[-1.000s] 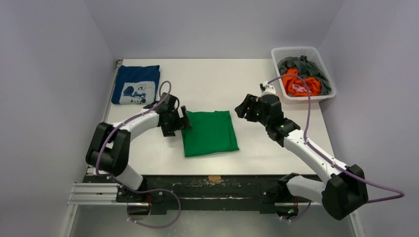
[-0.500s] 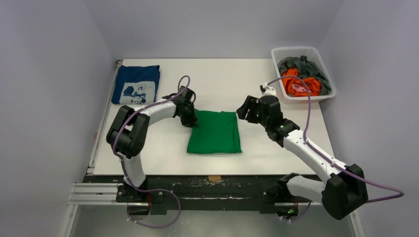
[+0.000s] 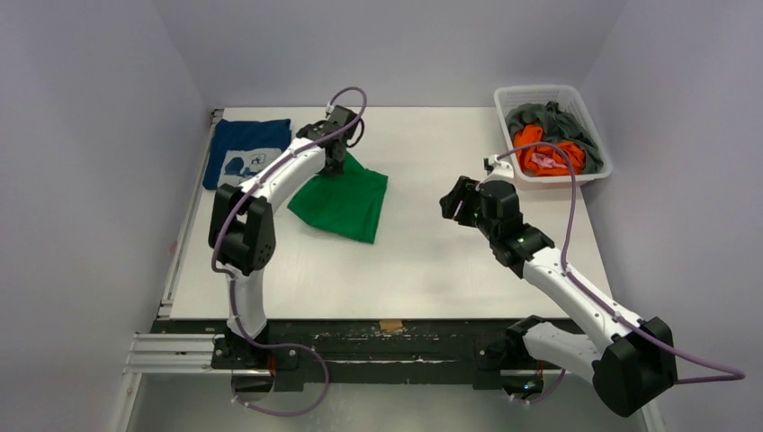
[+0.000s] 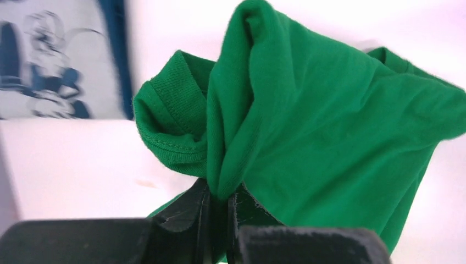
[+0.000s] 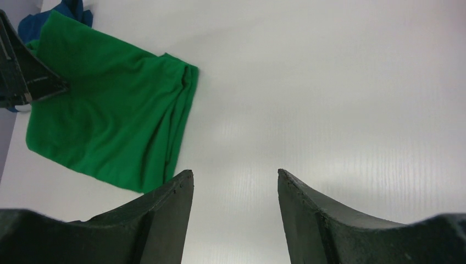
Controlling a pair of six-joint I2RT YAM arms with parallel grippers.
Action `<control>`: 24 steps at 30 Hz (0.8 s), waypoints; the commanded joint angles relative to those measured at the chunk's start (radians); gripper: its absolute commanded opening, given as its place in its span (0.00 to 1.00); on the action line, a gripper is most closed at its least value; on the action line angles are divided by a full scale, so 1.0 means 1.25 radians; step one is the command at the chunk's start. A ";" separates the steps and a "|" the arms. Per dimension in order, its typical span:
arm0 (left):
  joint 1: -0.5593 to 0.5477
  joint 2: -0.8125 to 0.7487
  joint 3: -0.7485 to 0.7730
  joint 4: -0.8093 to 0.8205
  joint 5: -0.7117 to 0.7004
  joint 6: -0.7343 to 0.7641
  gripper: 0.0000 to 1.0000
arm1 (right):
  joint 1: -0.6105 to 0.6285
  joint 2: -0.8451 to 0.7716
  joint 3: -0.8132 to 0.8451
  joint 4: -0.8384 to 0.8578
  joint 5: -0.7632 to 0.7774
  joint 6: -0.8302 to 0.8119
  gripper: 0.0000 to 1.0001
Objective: Fold and stack the t-shirts
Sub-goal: Put the neatly folded tshirt into the corner of the board with the left arm
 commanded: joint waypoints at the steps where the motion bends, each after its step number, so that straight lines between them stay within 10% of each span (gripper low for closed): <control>1: 0.061 0.022 0.091 -0.056 -0.163 0.164 0.00 | -0.002 -0.032 -0.012 0.018 0.039 -0.016 0.57; 24: 0.268 -0.006 0.309 -0.009 -0.132 0.442 0.00 | -0.002 0.062 0.009 0.018 0.067 -0.025 0.57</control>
